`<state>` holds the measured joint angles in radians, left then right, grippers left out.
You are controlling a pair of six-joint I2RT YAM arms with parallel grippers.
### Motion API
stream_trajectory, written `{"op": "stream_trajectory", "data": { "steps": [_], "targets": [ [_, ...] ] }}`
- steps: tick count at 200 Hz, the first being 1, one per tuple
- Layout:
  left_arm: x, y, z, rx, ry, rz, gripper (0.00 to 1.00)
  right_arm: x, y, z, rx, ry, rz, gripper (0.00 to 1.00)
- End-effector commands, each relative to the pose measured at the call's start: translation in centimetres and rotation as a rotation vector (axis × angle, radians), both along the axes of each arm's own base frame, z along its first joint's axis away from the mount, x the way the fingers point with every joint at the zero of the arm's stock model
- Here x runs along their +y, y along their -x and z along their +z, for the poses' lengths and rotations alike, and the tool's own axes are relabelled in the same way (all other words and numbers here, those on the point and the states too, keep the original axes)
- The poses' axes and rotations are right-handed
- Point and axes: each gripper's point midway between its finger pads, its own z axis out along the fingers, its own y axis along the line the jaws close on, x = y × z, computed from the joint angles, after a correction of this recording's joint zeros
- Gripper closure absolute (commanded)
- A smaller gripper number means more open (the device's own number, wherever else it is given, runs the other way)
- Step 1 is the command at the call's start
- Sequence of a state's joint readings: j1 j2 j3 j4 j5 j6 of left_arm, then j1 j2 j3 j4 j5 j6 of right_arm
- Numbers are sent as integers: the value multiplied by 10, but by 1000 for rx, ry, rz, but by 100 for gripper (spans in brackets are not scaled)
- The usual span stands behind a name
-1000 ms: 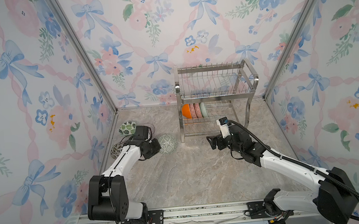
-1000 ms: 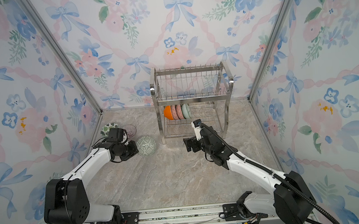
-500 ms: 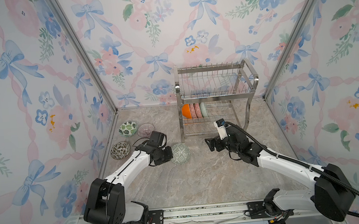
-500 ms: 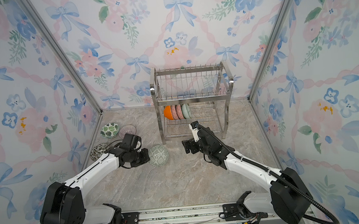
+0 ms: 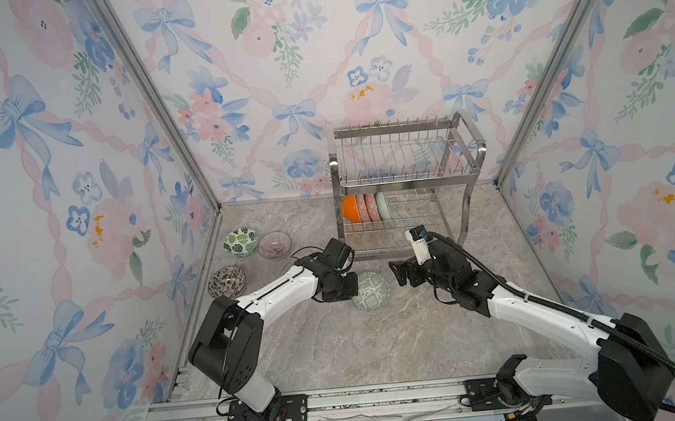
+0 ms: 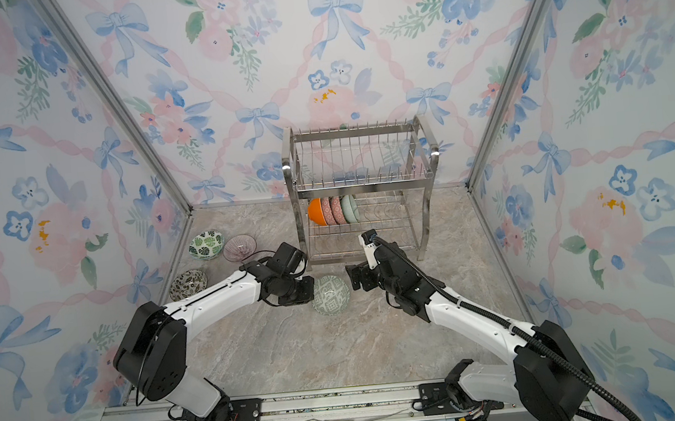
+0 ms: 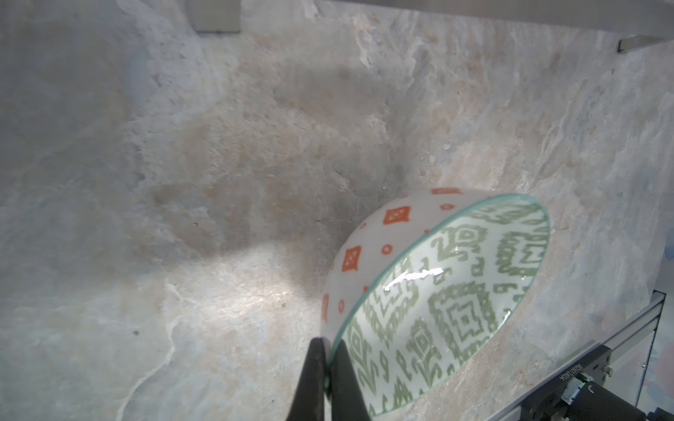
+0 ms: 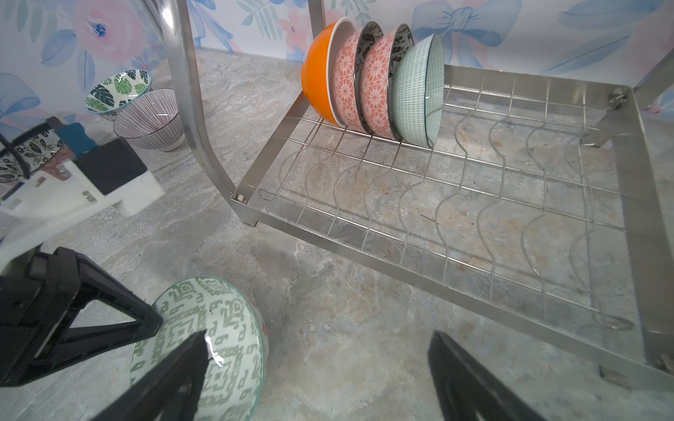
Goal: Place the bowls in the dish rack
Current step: 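Reach the right gripper to the bowl rim while the left gripper holds it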
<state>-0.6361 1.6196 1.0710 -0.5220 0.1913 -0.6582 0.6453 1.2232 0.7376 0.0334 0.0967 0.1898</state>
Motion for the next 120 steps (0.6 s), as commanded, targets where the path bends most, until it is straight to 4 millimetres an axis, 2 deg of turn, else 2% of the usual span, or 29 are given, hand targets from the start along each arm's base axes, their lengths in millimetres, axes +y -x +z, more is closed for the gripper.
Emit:
{"op": "stream_trajectory", "data": {
  "steps": [1,64,120],
  "targets": [
    [-17,-4,7,-14,26,-21,100,-8,6,-4,-7,30,-10,4],
    [-45,-5,-3,-2,11,-87,100,-16,6,-8,-1,26,-33,4],
    [-56,-15,-5,-27,-4,-109,98,-24,6,-8,-1,23,-52,4]
  ]
}}
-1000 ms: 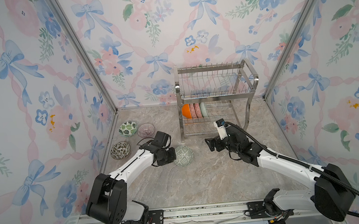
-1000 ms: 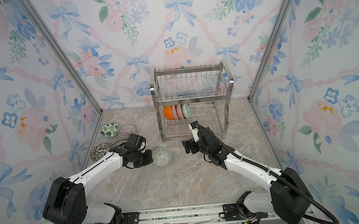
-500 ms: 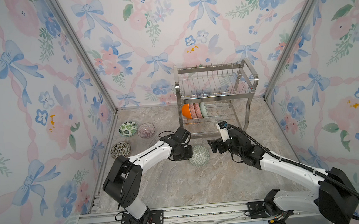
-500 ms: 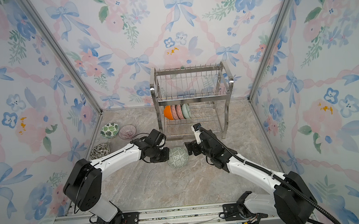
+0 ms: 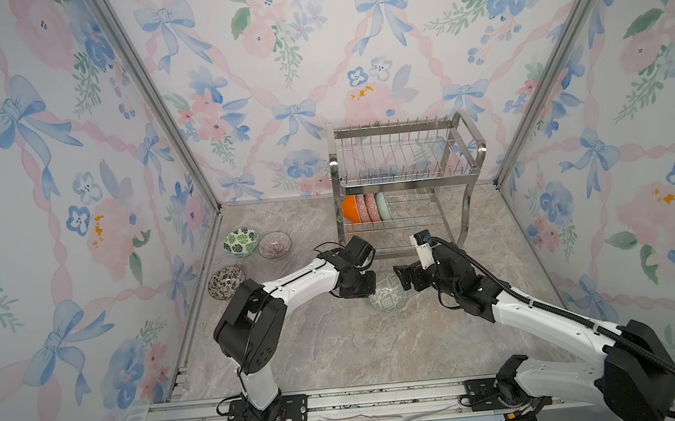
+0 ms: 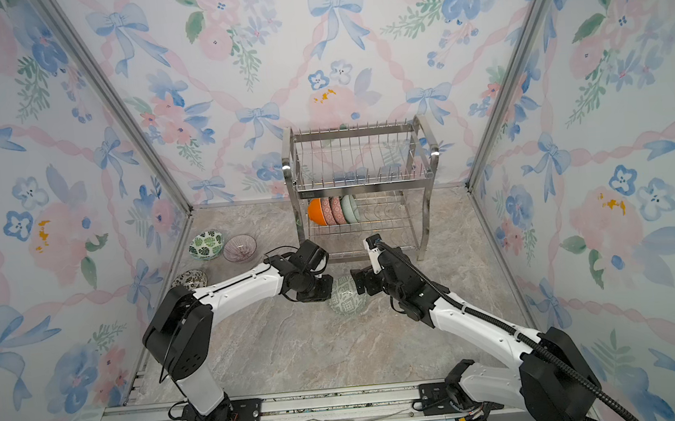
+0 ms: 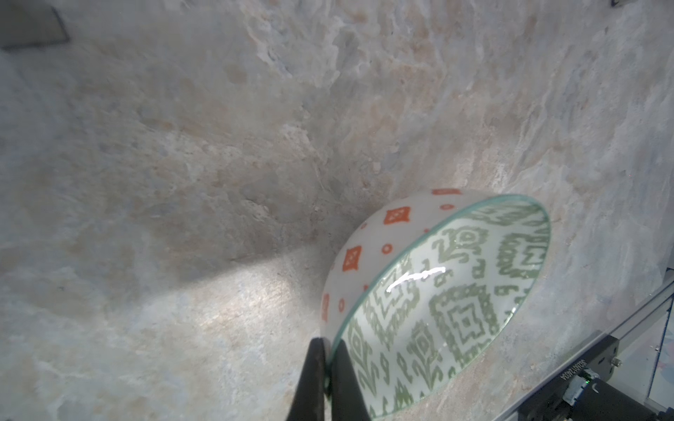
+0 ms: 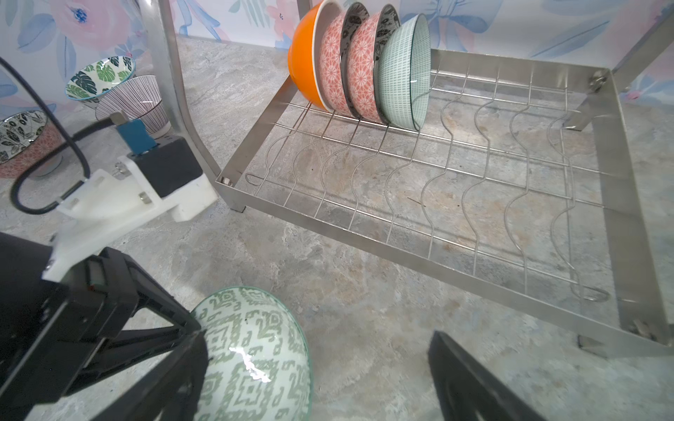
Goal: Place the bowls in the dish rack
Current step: 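Reach the right gripper to the bowl rim while the left gripper holds it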
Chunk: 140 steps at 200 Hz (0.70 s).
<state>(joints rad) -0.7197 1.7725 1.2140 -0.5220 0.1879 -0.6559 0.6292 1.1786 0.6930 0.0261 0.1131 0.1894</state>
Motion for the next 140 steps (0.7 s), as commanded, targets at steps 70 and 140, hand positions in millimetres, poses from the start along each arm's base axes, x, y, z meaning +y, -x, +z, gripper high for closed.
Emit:
{"op": "stream_trajectory", "data": {
  "steps": [70,140],
  "targets": [
    [-14,-13,7,-45,12,-39,76,-11,0,-8,8,4,-34,3],
    [-7,-24,31,-133,9,-35,58,-11,0,-7,12,8,-31,4]
  ]
}}
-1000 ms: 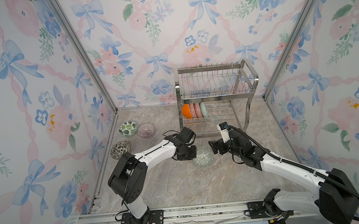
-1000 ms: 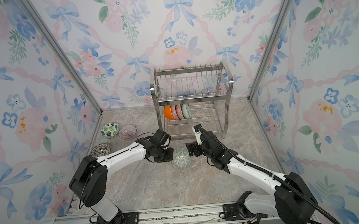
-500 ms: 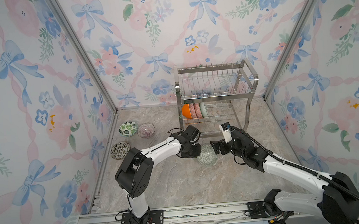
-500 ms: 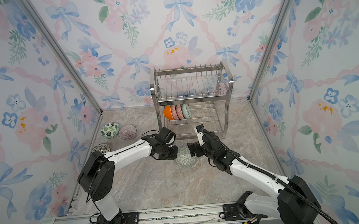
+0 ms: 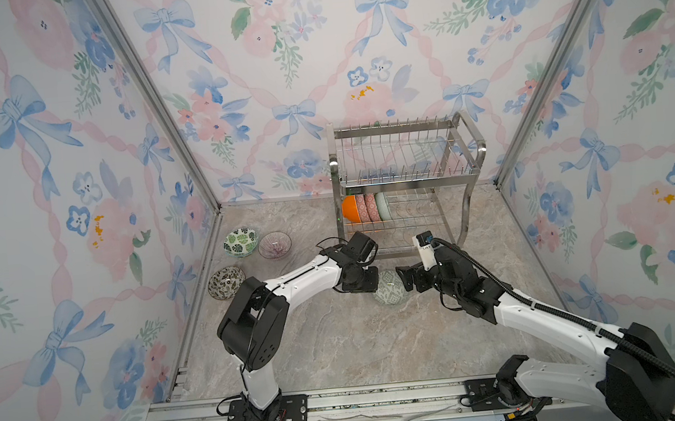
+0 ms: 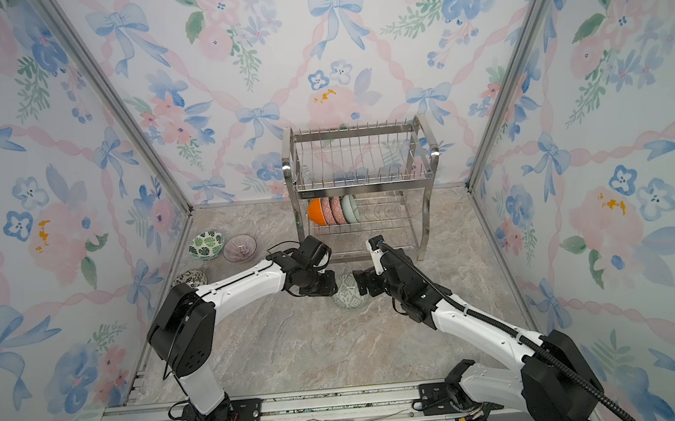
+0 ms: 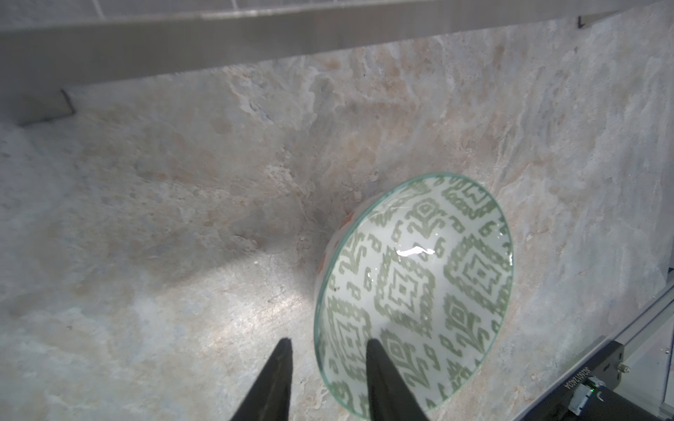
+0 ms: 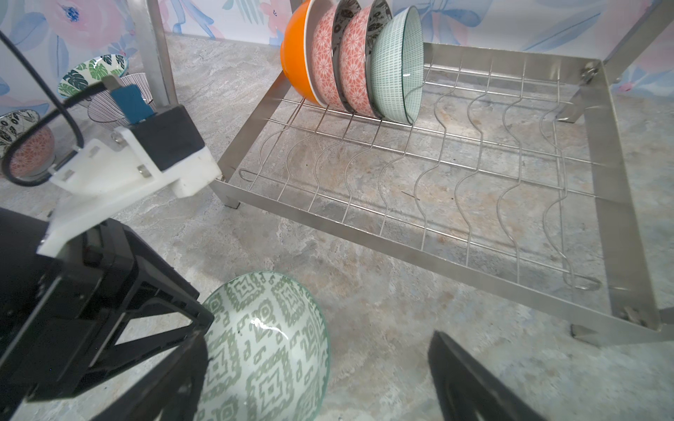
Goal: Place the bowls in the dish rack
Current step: 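Reach the right gripper to the bowl rim while the left gripper holds it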
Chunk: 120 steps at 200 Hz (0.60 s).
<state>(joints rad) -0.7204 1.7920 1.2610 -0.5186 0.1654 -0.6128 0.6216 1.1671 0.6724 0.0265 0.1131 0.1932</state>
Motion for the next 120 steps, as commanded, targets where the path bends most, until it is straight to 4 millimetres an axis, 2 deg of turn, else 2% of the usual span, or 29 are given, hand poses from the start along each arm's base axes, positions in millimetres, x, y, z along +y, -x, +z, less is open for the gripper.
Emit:
{"op": "stream_trajectory", "data": {
  "steps": [1,45,88,95,118,120],
  "targets": [
    [0,-11,24,-79,14,-5,57,-6,-2,-2,5,7,-22,4],
    [18,-22,55,-158,11,14,46,-6,-1,2,8,-5,-23,4],
    [52,-31,81,-207,22,72,44,-5,-1,-1,30,-10,-31,3],
    [58,-32,86,-220,26,82,39,-4,-1,-2,37,-10,-33,4],
    [79,-33,99,-256,34,123,36,2,1,-4,48,-14,-28,4],
    [81,-34,101,-261,35,127,32,2,0,-4,48,-14,-29,3]
  ]
}}
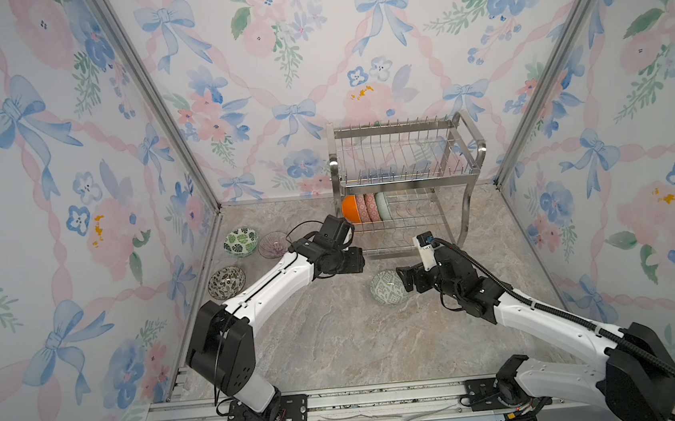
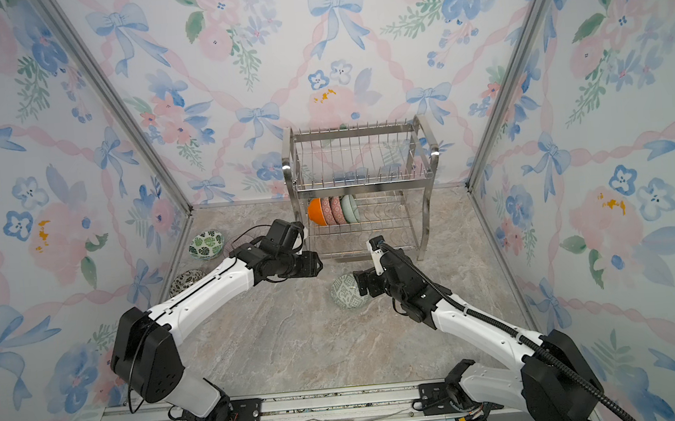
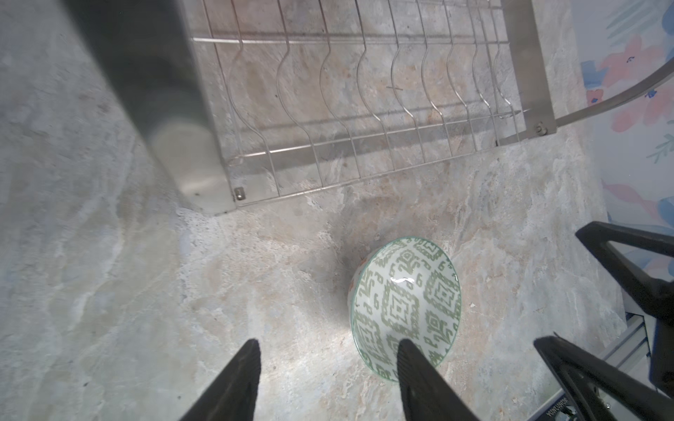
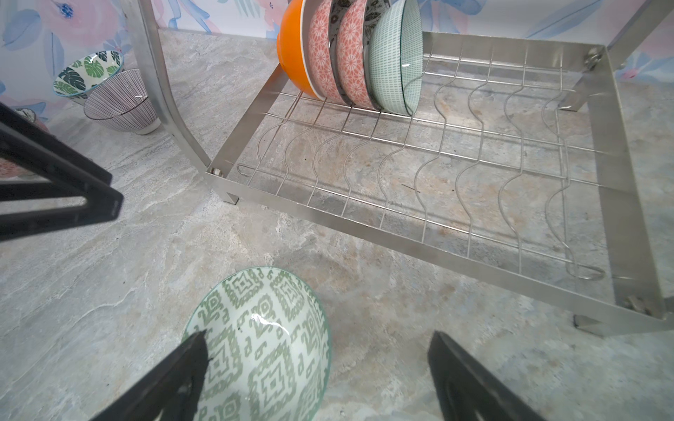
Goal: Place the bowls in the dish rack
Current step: 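Reach the right gripper to the bowl rim while the left gripper holds it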
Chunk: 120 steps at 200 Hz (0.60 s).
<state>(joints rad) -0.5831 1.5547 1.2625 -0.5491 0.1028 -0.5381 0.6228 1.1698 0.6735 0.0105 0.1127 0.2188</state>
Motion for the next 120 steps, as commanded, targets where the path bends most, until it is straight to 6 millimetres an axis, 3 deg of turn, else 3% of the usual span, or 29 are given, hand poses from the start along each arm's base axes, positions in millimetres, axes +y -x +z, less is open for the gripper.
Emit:
{"op": "stream_trajectory", "data": {
  "steps": [1,7,26,33,79,120],
  "targets": [
    [24,4,11,-31,-23,27,29,3,-1,0,24,-5,-17,4],
    [29,4,13,-40,-24,37,20,4,-1,-1,25,-6,-22,3],
    [48,1,25,-82,-28,80,14,11,1,-6,43,-7,-20,4],
    [54,1,27,-89,-25,95,2,13,1,-7,47,-5,-20,4],
    [97,-3,31,-38,77,311,2,42,7,-20,75,26,15,4],
    [104,14,15,-7,102,262,2,69,11,-36,117,63,33,4]
  ]
}}
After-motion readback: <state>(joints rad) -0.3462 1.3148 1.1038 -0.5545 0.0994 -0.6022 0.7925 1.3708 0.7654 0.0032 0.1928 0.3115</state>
